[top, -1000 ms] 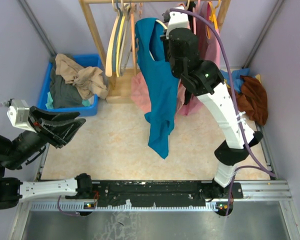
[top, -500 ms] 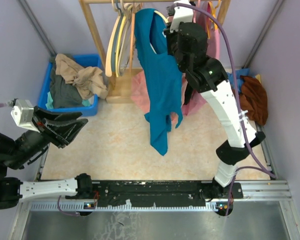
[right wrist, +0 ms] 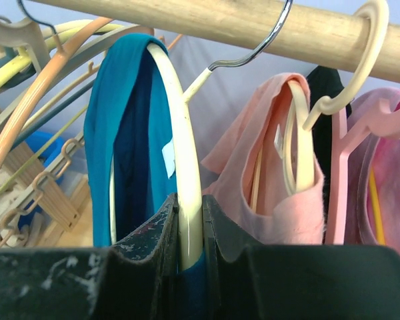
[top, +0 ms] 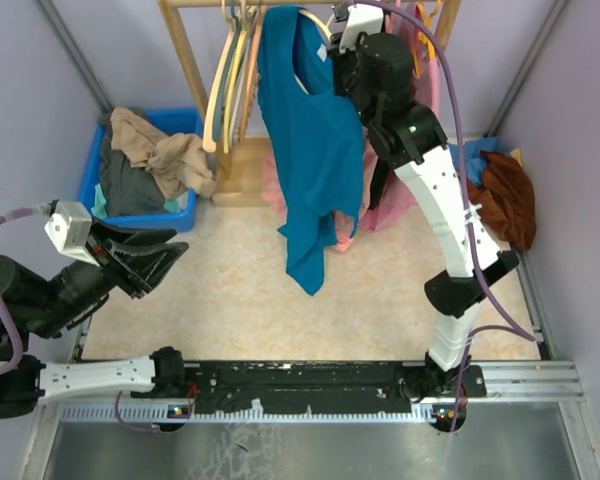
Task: Place the t-shirt on the hanger
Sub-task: Place the hanger at the clothesline.
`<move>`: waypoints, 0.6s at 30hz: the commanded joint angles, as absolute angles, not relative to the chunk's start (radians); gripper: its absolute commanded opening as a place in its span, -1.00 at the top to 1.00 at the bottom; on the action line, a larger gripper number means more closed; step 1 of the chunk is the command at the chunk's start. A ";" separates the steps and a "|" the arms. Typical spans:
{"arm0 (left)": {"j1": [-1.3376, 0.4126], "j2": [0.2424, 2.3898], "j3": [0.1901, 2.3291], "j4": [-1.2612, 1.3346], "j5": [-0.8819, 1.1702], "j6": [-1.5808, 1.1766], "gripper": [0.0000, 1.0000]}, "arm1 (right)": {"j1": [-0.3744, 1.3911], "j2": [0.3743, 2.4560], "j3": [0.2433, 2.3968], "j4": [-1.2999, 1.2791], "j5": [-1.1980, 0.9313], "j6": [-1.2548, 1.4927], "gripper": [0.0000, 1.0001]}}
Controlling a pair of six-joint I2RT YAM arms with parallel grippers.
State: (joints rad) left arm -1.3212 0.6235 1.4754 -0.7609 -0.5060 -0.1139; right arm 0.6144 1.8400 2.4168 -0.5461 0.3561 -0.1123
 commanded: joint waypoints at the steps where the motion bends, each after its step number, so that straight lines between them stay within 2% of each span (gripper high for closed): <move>1: -1.319 0.628 1.454 -0.730 -0.515 -0.132 0.11 | 0.568 1.862 2.495 -0.348 0.298 -0.104 1.00; 13: -1.319 0.659 1.454 -0.729 -0.523 -0.144 0.11 | 0.513 1.925 2.508 -0.359 0.236 -0.078 1.00; 18: -1.319 0.664 1.437 -0.718 -0.524 -0.150 0.11 | 0.510 1.865 2.389 -0.335 0.268 -0.082 1.00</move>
